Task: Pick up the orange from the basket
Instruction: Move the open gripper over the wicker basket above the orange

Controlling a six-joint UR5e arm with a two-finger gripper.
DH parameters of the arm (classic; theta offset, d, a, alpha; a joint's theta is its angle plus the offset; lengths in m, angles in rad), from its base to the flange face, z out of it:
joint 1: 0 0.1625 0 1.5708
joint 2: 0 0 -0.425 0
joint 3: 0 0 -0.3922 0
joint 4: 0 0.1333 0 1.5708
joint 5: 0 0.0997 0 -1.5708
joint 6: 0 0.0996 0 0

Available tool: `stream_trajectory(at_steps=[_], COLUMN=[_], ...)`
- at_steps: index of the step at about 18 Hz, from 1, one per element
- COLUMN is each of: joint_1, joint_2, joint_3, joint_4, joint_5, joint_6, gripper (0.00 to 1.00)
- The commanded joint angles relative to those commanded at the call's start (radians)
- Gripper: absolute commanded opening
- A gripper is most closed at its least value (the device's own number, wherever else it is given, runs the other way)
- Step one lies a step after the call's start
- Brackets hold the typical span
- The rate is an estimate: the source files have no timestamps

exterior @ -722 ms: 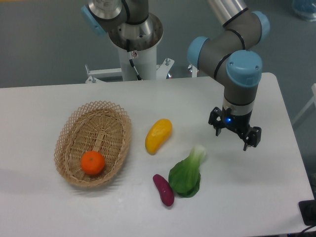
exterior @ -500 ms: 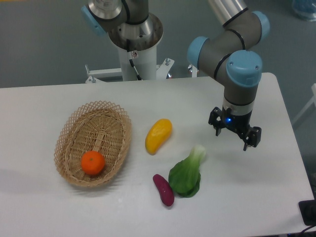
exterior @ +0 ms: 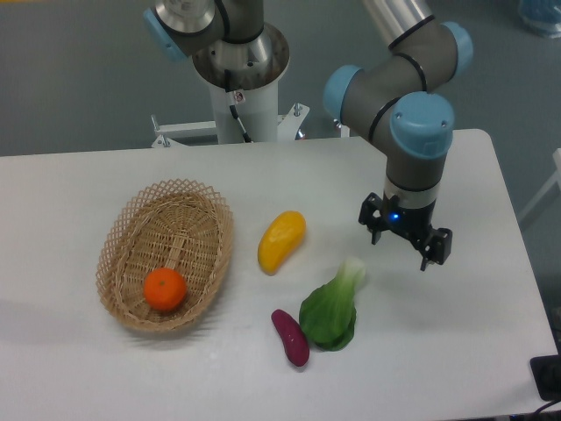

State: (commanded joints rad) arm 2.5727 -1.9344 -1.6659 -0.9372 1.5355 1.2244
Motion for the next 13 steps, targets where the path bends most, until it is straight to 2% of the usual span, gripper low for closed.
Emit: stream_trajectory(at_steps=[5, 10, 13], joint_1=[-0.072, -0.169, -0.2], joint_2=[0.006, 0.005, 0.0], joint_3=[-0.006, 0.003, 0.021], joint_4=[0.003, -0.002, -0.002], joint_5=[-0.003, -0.015, -0.09], joint_6=[-0.143, -0.37, -0.5], gripper=[1.0, 1.0, 1.0])
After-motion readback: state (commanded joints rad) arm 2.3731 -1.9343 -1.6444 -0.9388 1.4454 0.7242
